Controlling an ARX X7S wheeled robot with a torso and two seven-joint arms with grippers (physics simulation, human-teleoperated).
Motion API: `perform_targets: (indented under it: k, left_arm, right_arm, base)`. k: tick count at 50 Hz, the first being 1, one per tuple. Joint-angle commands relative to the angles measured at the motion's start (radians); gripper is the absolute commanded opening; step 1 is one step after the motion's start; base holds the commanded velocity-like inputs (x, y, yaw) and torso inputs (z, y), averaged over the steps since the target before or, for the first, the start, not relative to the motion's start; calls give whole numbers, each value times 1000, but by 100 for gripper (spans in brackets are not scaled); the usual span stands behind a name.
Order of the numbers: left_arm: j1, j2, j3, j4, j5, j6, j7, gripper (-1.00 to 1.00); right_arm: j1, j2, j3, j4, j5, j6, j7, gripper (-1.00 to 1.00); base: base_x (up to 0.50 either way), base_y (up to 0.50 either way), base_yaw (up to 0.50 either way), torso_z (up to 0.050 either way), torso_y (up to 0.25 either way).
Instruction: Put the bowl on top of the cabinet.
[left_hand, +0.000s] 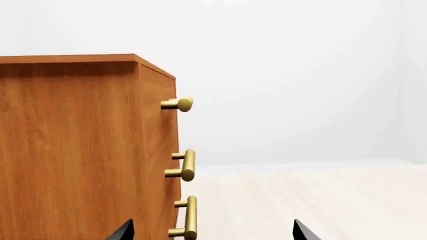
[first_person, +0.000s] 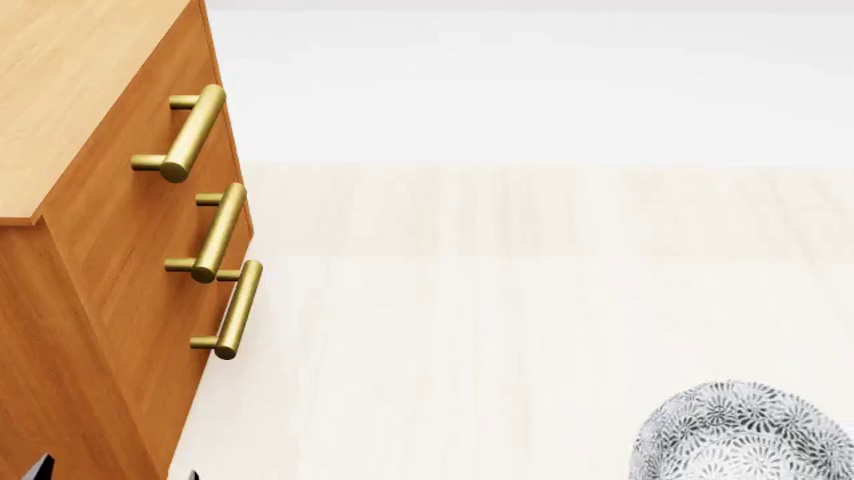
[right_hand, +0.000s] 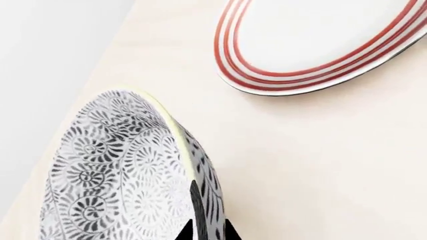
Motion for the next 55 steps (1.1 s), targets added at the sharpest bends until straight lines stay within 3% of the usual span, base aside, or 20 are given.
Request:
perform_targets:
  k: [1, 31, 55]
  left_arm:
    - [-2, -3, 0, -3, -5, 2, -2, 100]
    - [-14, -6, 9, -15, -13, -1, -3, 100]
    - [9, -28, 0, 10, -23, 20, -10, 100]
  right_arm:
    - [-6, -3, -2, -6, 4, -5, 3, -100]
    - [-94, -3, -6, -149, -67, -78, -149, -100]
    - [-162, -22, -38, -253, -246, -167, -252, -100]
  base:
    - [0, 0, 0, 0, 0]
    - [0, 0, 0, 0, 1]
    - [0, 0, 0, 0, 0]
